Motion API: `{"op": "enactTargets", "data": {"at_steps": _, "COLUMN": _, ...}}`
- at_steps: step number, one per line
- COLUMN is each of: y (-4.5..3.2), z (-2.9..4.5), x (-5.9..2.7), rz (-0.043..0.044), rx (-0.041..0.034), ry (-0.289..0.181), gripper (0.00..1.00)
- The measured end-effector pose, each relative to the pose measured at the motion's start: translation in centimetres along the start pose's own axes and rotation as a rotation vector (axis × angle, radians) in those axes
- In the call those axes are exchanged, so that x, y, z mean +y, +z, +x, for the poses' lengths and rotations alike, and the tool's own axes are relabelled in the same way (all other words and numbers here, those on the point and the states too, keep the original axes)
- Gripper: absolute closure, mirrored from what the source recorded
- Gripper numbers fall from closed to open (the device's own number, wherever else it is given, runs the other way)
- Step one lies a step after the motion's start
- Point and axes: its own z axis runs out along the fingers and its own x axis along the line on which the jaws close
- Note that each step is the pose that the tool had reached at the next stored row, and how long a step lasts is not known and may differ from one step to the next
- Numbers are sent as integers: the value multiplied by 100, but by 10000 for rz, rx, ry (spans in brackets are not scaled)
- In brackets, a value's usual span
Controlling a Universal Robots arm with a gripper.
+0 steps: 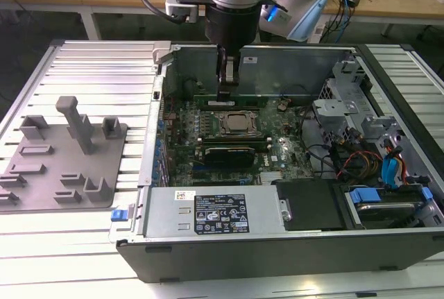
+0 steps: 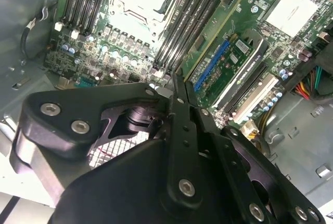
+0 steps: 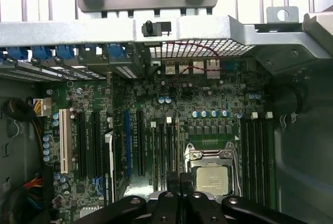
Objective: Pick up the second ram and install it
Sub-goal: 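Insert the second ram into the second slot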
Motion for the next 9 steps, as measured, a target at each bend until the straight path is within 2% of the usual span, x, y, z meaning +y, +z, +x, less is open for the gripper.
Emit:
{"op": "enactTargets", "data": {"at_steps": 3, "y": 79, "z": 0, "x": -2, "rz": 7, "rx": 2, "ry": 1, "gripper": 91}}
{"op": "enactTargets", "data": {"at_steps": 4, "y": 156, "z": 4, "x": -3, "rz": 8, "rx": 2, "ry": 3, "gripper": 91}}
{"op": "enactTargets", "data": {"at_steps": 5, "y": 210, "z": 10, "x": -6, "rz": 32, "rx": 2, "ry": -2, "gripper": 91}}
{"op": "enactTargets", "data": {"at_steps": 7, "y": 250, "z": 13, "x": -7, "rz": 144, "rx": -2, "ry": -21, "gripper": 91}}
{"op": "enactTargets", "data": {"at_steps": 9, "y": 295, "z": 34, "x": -9, "rz": 184, "rx": -4, "ry": -26, "gripper": 91}}
